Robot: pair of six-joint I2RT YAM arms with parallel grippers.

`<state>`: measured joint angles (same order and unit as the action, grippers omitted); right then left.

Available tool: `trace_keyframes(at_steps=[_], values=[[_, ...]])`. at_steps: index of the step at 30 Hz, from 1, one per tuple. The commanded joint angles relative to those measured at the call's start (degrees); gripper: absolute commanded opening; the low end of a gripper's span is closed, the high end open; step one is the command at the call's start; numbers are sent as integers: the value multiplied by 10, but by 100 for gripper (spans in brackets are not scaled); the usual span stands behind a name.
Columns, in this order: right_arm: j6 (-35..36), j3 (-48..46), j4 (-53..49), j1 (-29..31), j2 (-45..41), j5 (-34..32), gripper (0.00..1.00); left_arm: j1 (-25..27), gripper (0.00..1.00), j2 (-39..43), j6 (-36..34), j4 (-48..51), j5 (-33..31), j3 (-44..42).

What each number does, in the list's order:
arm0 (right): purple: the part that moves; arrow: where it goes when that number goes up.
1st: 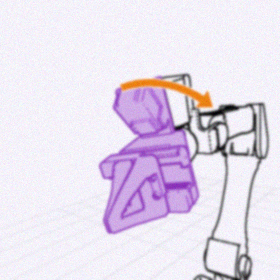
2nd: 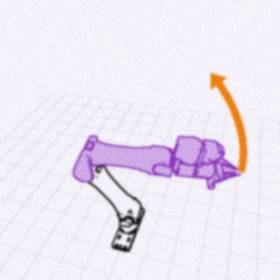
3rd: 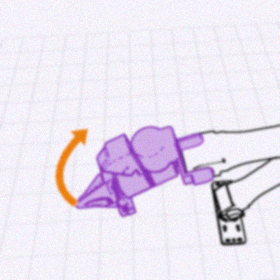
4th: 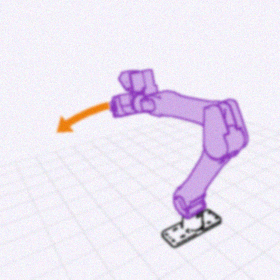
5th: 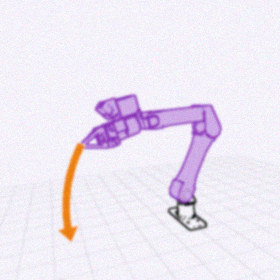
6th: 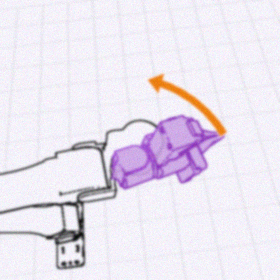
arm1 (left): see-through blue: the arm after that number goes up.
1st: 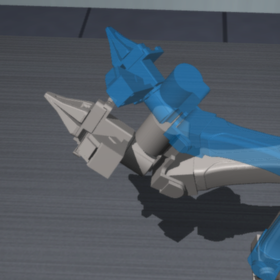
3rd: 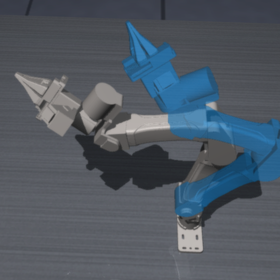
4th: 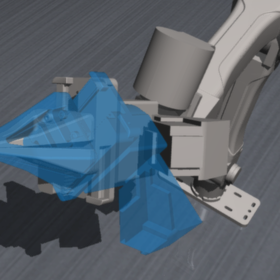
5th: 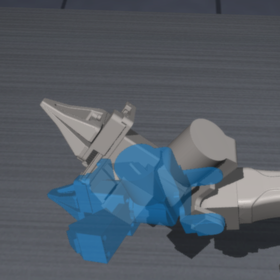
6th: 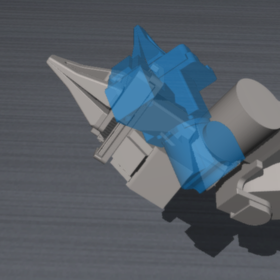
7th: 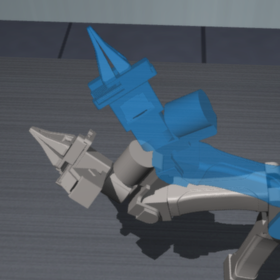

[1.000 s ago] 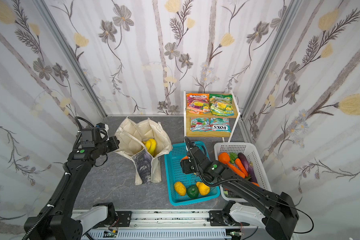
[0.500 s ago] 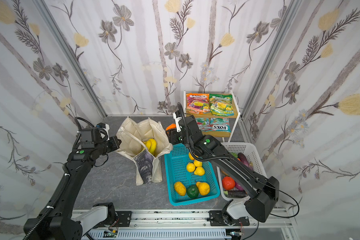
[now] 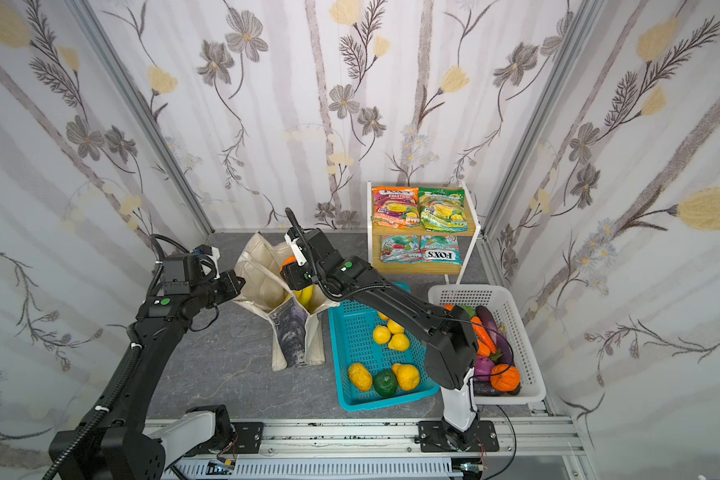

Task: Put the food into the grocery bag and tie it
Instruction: 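Lift the orange and carry it over the tote bag with the right gripper, then release the orange into the bag beside the bananas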

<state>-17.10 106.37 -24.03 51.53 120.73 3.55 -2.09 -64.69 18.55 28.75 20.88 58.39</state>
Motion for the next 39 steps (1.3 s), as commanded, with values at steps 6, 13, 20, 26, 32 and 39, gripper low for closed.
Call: trace_keyframes(at_steps=[6,13,20,26,32,39], values=[[-8,38,-13,16,76,-20,52,0,0,-8,3,-6,20,5],[-23,25,-17,23,120,-16,52,0,0,-13,4,-6,25,9],[-47,17,-16,26,145,-46,55,0,0,-6,-2,-6,15,0],[-64,13,-26,26,122,-61,72,0,0,-4,-1,-5,13,0],[-65,1,-21,26,89,-79,89,0,0,-4,-4,-5,4,1],[-66,-31,-3,33,24,-115,100,0,0,-4,-4,-6,-1,1]])
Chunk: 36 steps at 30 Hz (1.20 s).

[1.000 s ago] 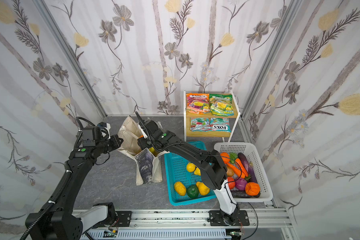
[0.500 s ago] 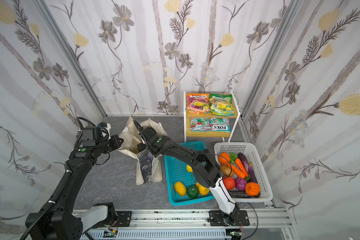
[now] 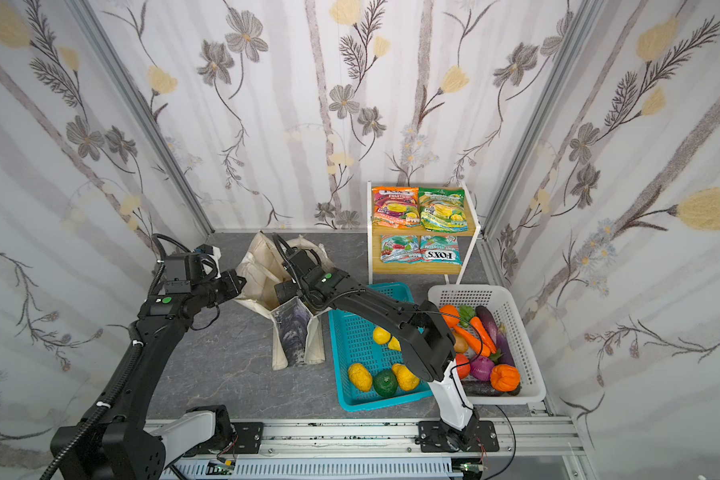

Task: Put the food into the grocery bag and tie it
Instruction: 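Release the orange into the bag beside the bananas, then move the right gripper back over the teal basket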

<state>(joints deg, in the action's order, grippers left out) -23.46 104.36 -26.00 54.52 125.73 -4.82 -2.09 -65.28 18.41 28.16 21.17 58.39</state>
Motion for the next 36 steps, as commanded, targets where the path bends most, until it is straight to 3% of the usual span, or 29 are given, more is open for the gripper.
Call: trace_keyframes(at_steps=[1,6,9,15,19,24,27,31,33,36], values=[[0,-18,21,3,-39,-37,100,0,0,2,-2,0,-4,1],[23,-72,52,6,-132,-95,100,-1,0,1,-3,0,-5,1],[30,-126,88,11,-206,-167,100,-1,0,1,-4,0,-5,3],[131,-242,118,14,-338,-210,100,-1,0,7,-4,0,-3,7],[102,-327,115,13,-441,-340,100,-2,0,10,-4,1,5,2],[195,-410,95,9,-548,-423,100,-2,0,16,-6,1,-5,0],[194,-467,119,7,-608,-494,100,-2,0,11,-3,1,3,1],[218,-576,200,-25,-695,-381,100,-2,0,14,-2,2,2,0],[142,-597,188,-49,-716,-345,100,-2,0,16,-2,3,1,0],[127,-637,196,-66,-728,-235,100,-2,0,19,1,5,-4,-2]])
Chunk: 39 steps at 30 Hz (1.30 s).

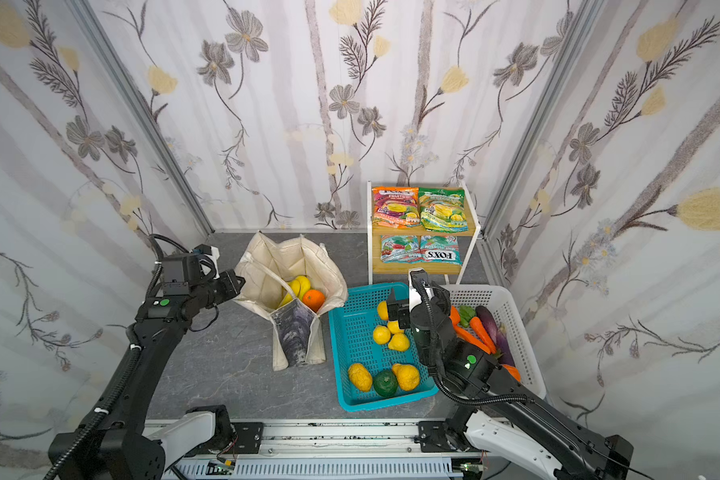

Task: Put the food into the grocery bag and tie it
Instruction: 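Move the right gripper back over the teal basket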

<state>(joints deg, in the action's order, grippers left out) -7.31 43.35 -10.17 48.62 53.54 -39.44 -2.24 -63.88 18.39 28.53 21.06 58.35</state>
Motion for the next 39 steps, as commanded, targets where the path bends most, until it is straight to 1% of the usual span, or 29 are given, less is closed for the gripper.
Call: trace_keyframes(at_steps=[1,3,4,7,9,12,14,17,19,21,23,26,29,31,35,39], values=[[-35,-33,39,-8,-8,133,100,0,0,5,3,1,-4,-2],[-32,-42,34,-12,-3,212,100,0,0,7,4,1,-5,-5],[-46,-38,20,-31,8,224,100,0,0,10,3,2,-4,-4],[-83,-15,-40,-34,70,212,100,0,0,23,-6,5,6,4],[-101,-10,-59,-32,105,216,100,0,0,32,-4,5,-2,5],[-121,-20,-41,-20,128,234,99,0,0,37,3,5,-10,-2],[-134,-33,-23,-20,135,242,97,0,0,37,7,4,-7,-7],[-151,-50,-4,-20,158,246,92,0,0,44,9,5,-13,-15],[-160,-48,-8,-20,184,234,88,0,0,46,7,4,-15,-20],[-162,-46,-4,-20,205,234,84,0,0,46,6,5,-15,-23],[-167,-49,7,-20,220,241,83,0,0,46,6,4,-14,-24],[-173,-61,32,-2,240,250,78,0,0,44,6,4,-15,-24],[-178,-60,41,-2,268,243,76,0,0,40,8,4,-13,-24],[-181,-60,42,-2,287,239,72,0,0,41,9,4,-13,-25],[-183,-61,42,-5,312,227,71,0,0,45,9,5,-14,-28],[-182,-67,54,-6,329,232,70,0,0,45,9,4,-13,-32]])
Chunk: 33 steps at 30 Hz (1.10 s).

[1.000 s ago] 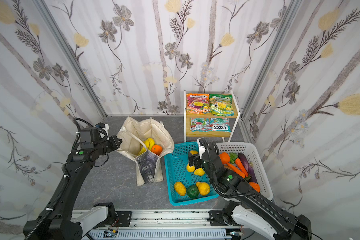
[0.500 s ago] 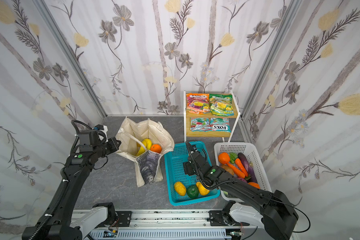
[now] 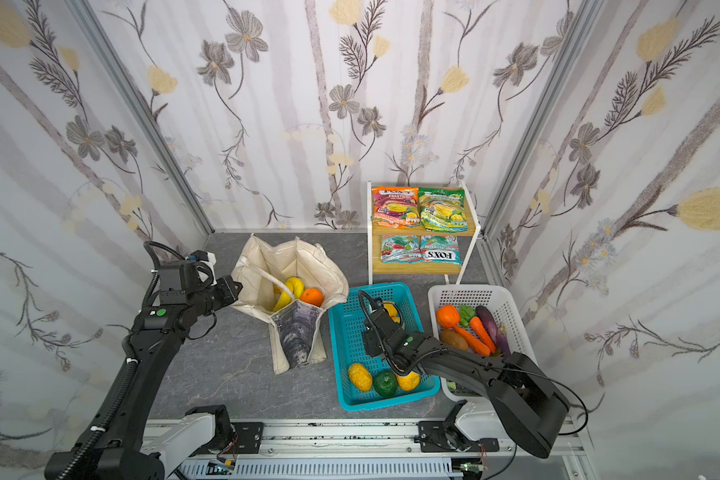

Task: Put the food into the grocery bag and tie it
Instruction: 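Move the right gripper back over the teal basket, then grasp the yellow pear in the teal basket with the right gripper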

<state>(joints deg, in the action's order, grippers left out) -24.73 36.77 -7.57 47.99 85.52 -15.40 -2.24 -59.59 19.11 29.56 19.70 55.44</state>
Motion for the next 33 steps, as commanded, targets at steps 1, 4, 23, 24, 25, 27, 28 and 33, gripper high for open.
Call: trace_keyframes(at_steps=[1,4,23,24,25,27,28,33], values=[[-7,-1,31,0,14,-6,70,0,0,2,2,-6,0,-2],[-7,2,32,-2,30,-12,70,0,0,1,1,-7,0,-1],[5,30,74,-5,113,-26,70,0,0,6,-6,-6,-7,-13],[4,33,74,-6,116,-27,68,0,0,4,-6,-7,-6,-12],[3,35,76,-5,120,-28,65,0,0,3,-6,-7,-5,-11],[1,35,79,-5,121,-29,65,0,0,1,-6,-7,-1,-10],[1,34,83,-6,119,-29,61,0,0,1,-6,-7,-2,-9],[3,36,73,-4,97,-33,56,0,0,2,-11,-6,-5,-9]])
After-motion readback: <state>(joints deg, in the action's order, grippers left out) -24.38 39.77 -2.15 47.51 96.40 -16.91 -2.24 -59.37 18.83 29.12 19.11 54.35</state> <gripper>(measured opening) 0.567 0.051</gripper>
